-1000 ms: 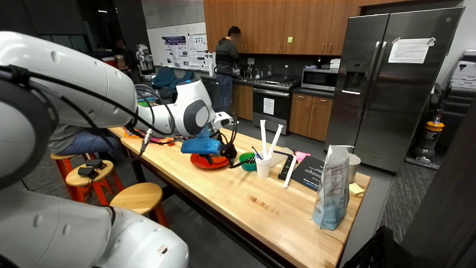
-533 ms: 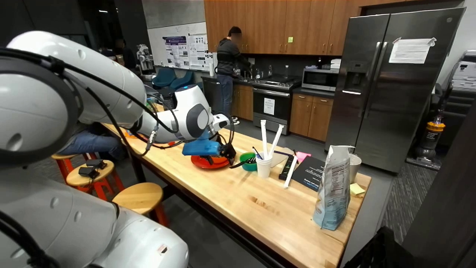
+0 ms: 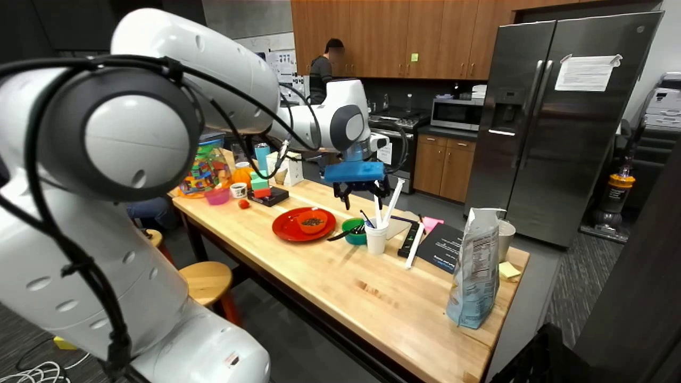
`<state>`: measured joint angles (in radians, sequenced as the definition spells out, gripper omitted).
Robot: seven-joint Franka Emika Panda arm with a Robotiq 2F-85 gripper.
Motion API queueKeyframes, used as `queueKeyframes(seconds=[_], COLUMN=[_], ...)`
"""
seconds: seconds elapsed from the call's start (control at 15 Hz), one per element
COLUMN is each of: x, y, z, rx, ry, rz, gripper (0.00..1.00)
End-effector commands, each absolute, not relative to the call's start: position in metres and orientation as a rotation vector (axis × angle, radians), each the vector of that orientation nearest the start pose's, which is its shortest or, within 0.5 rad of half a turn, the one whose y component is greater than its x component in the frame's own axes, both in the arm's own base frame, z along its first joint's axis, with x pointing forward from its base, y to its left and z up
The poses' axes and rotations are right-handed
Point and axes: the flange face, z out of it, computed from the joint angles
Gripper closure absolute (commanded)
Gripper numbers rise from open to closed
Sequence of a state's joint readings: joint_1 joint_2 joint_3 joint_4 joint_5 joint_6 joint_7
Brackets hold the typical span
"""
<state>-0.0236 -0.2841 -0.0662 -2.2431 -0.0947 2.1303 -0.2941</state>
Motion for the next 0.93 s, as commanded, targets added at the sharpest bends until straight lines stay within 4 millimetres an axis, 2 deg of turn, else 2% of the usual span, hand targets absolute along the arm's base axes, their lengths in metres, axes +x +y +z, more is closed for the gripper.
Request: queueKeyframes(seconds=[0.0, 0.2, 0.33, 0.53, 0.87], x=[0.540, 0.565, 0.573, 0.570, 0.550], y=[-0.045, -0.024, -0.007, 0.008, 0.012], z=[0.514, 0.514, 0.510, 0.511, 0.516], rx=[-3.086, -3.003, -2.976, -2.990, -3.126], ry=[-0.556, -0.633, -0.662, -0.720, -0.855], rz=[-0.172, -0.156, -0.132, -0.085, -0.034], gripper=[0.00, 0.00, 0.00, 0.00, 0.00])
